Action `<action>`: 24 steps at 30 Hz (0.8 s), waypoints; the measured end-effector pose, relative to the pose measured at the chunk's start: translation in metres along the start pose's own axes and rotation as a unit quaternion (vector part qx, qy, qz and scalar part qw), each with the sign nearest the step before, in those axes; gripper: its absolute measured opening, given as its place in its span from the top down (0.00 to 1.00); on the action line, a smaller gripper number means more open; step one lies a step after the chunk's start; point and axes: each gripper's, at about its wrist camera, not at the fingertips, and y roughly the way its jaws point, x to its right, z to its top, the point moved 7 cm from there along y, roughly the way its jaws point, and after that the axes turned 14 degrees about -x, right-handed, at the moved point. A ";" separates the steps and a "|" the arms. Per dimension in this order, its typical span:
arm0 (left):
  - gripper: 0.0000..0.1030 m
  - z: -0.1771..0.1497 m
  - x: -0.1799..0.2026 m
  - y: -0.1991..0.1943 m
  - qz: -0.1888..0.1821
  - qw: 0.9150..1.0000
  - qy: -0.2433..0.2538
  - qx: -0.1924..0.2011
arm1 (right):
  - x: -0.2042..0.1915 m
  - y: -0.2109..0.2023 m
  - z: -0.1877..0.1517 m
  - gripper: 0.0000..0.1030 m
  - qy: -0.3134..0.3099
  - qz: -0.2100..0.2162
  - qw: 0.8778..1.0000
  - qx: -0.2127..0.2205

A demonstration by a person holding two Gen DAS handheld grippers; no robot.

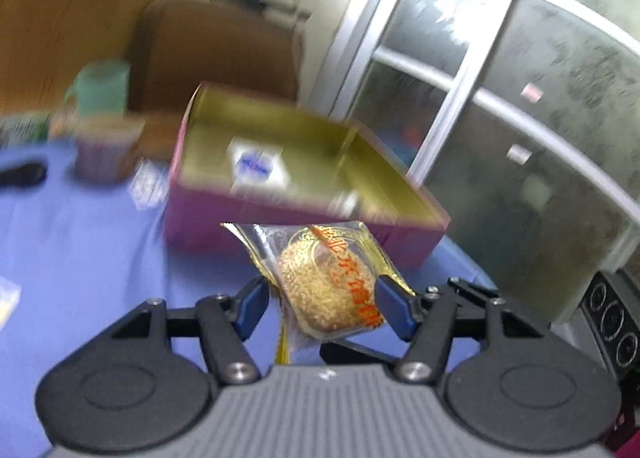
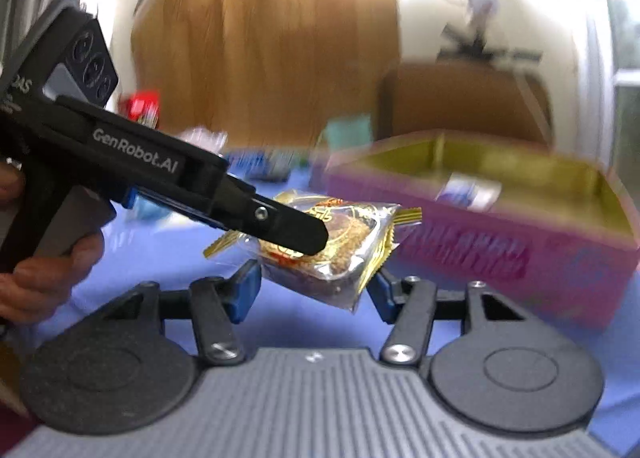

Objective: Organize soft objects
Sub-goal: 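Grasp the clear snack bag with the left tool and place it in the tin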

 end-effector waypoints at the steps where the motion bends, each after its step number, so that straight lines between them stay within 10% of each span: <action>1: 0.43 0.011 0.004 0.001 -0.001 1.000 0.007 0.007 | 0.005 -0.004 0.007 0.42 0.002 -0.008 1.000 0.016; 13: 0.30 0.078 0.018 0.069 0.067 0.997 0.028 0.036 | 0.122 0.043 0.054 0.31 0.047 -0.250 0.967 0.027; 24: 0.27 0.008 -0.021 0.001 0.068 0.996 0.014 0.052 | 0.099 0.012 0.039 0.31 0.102 -0.199 0.972 0.074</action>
